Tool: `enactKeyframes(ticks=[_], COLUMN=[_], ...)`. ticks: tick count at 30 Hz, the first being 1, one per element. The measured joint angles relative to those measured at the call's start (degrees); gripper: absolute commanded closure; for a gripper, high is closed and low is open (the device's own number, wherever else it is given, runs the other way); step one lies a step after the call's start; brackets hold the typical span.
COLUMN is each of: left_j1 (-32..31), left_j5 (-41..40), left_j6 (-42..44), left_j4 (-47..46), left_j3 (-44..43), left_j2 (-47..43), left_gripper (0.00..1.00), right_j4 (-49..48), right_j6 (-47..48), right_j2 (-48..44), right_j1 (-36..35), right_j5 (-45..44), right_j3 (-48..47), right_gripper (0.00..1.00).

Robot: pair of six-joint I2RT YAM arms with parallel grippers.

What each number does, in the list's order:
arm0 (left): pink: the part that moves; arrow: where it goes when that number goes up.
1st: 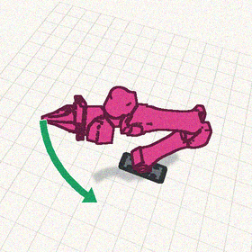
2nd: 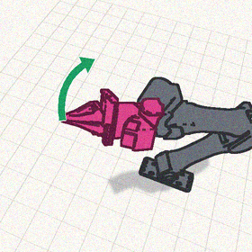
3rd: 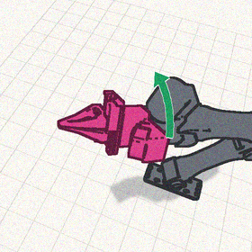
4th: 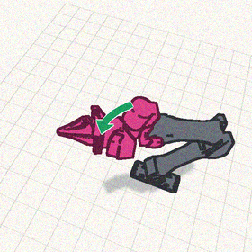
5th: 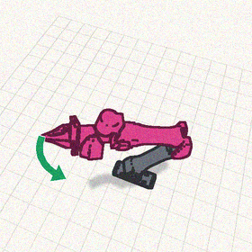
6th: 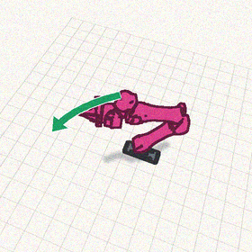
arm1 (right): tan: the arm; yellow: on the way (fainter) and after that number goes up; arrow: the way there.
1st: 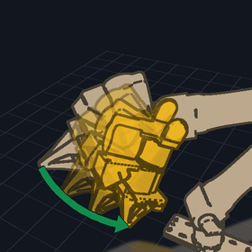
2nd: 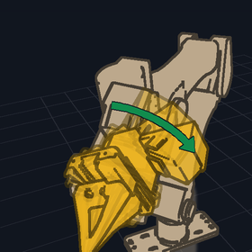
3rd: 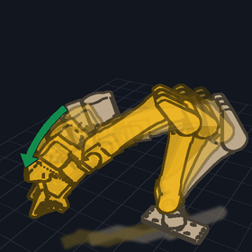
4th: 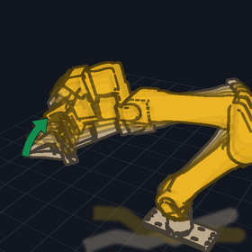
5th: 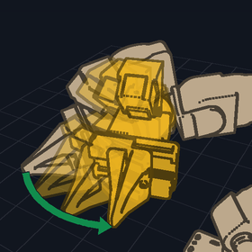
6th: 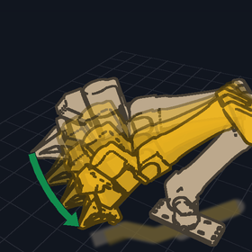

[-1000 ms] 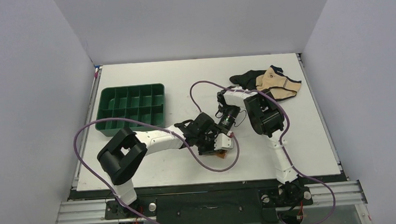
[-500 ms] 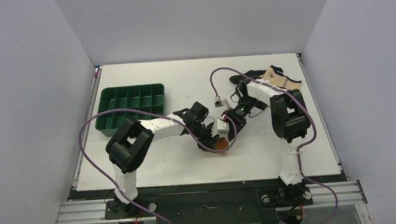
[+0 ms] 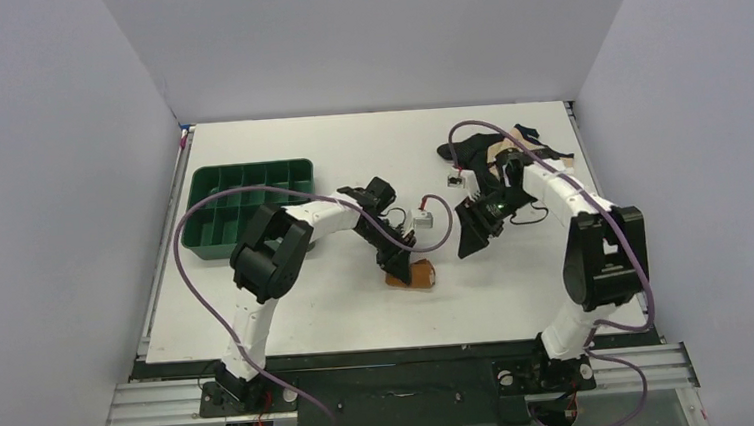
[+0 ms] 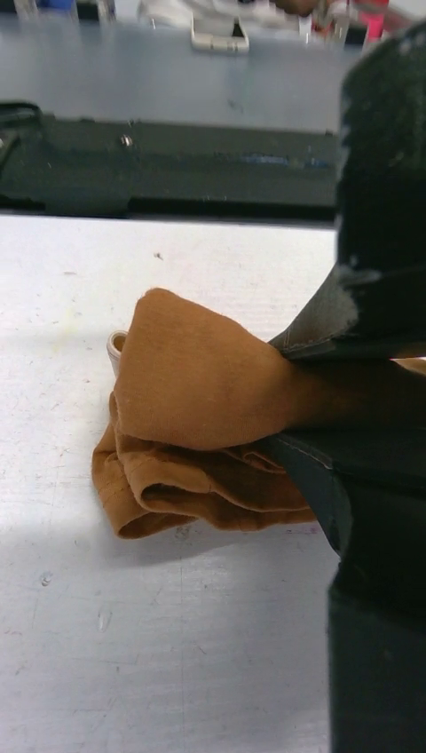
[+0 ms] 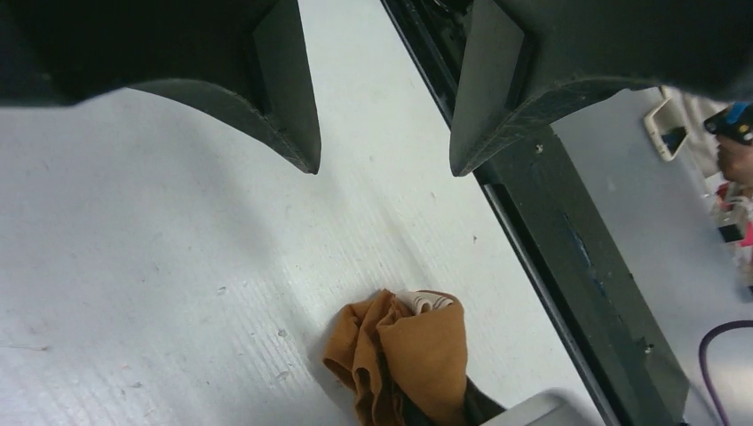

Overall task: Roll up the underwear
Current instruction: Roll the underwear to the center of the board.

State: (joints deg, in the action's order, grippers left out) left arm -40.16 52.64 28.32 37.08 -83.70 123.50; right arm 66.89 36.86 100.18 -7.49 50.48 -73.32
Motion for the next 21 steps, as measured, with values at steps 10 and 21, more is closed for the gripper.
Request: enactKeyframes(ticks=[10,21], left_j1=[2.80,3.54], left_j5=[9.38,14.34], left_j6=[-1.03,-2.49], left_j4=[15.17,24.09], left_j3=[-12.87,-19.39], left_j2=[11.15,17.66], left_gripper=[1.00,1.00], right_j4=[-16.26,-26.69], right_j6=[-7.37,-9.20], right_j2=[-23.10,-27.17], right_j1=[-6.58,-25.38], right_j5=[-11.02,-30.36], right_j3=[14.03,19.98], right_gripper=[0.44,0.41])
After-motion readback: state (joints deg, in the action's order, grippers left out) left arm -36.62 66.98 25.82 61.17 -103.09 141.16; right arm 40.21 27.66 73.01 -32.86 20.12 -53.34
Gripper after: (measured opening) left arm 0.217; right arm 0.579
